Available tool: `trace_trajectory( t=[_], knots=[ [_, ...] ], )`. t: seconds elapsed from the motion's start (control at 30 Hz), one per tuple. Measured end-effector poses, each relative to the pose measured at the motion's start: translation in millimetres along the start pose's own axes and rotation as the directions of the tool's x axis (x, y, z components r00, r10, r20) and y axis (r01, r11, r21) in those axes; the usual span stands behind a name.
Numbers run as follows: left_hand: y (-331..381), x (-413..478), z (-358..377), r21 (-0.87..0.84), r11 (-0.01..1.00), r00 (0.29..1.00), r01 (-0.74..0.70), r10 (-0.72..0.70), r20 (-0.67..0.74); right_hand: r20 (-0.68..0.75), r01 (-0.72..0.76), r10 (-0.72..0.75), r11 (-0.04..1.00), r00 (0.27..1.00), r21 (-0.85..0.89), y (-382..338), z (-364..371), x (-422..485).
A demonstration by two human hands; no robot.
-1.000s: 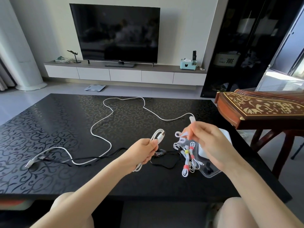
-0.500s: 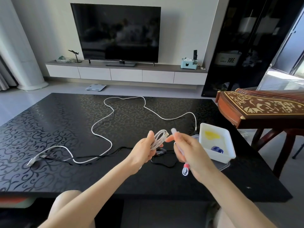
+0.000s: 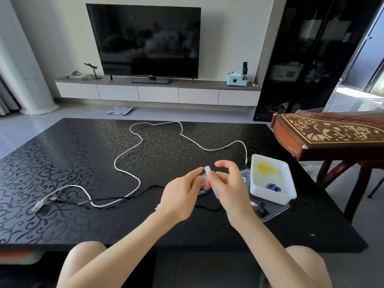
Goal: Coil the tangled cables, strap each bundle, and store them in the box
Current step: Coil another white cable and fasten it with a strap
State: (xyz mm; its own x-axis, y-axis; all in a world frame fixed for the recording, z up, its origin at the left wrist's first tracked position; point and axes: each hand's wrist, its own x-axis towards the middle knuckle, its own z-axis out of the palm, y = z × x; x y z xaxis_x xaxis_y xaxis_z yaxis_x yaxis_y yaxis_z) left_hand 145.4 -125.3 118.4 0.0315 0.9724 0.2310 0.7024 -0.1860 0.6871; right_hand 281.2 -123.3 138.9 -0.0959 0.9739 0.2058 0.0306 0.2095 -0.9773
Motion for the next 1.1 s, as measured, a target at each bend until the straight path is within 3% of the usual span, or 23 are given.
trace_trajectory(
  t=[0.1,0.17,0.27,0.37,0.53,0.63,0.83,0.9,0.97,1.03,1.1],
  knots=[
    [-1,-3,0,0.018,0.994,0.994,-0.104,0.105,-0.022,-0.047,-0.011,0.012,1.0,0.999,0.022,6,1,-1],
    [-1,-7,0,-0.071,0.985,0.987,-0.155,0.153,-0.039,-0.042,-0.023,0.023,1.0,0.999,0.002,7,1,-2],
    [4,-8,5,-0.294,0.951,0.996,-0.092,0.083,-0.045,-0.044,-0.051,0.05,0.999,0.998,-0.02,6,3,-4],
    [9,-8,8,-0.381,0.924,0.998,-0.033,0.011,-0.059,-0.084,-0.077,0.075,0.997,0.994,-0.027,4,5,-4],
    [7,-6,14,-0.539,0.84,0.998,0.062,-0.063,0.016,-0.142,0.047,-0.067,0.989,0.988,-0.142,7,7,-8],
    [9,-1,13,-0.575,0.814,0.996,0.078,-0.086,0.013,-0.143,0.12,-0.151,0.971,0.978,-0.205,10,7,-11],
    [12,3,8,-0.557,0.828,0.996,0.063,-0.088,-0.018,-0.14,0.137,-0.17,0.966,0.975,-0.218,12,-1,-16],
    [13,6,5,-0.542,0.837,0.987,0.081,-0.142,-0.073,-0.063,0.086,-0.098,0.983,0.993,-0.163,14,-8,-22],
    [11,10,-2,-0.517,0.851,0.975,0.09,-0.181,-0.128,-0.008,-0.084,0.085,0.992,0.996,0.091,17,-18,-26],
    [12,12,-7,-0.49,0.868,0.973,0.082,-0.176,-0.148,0.073,-0.312,0.308,0.874,0.949,0.372,18,-26,-26],
    [17,10,-9,-0.483,0.873,0.98,0.069,-0.149,-0.128,0.151,-0.444,0.421,0.788,0.894,0.428,21,-31,-22]
  ],
)
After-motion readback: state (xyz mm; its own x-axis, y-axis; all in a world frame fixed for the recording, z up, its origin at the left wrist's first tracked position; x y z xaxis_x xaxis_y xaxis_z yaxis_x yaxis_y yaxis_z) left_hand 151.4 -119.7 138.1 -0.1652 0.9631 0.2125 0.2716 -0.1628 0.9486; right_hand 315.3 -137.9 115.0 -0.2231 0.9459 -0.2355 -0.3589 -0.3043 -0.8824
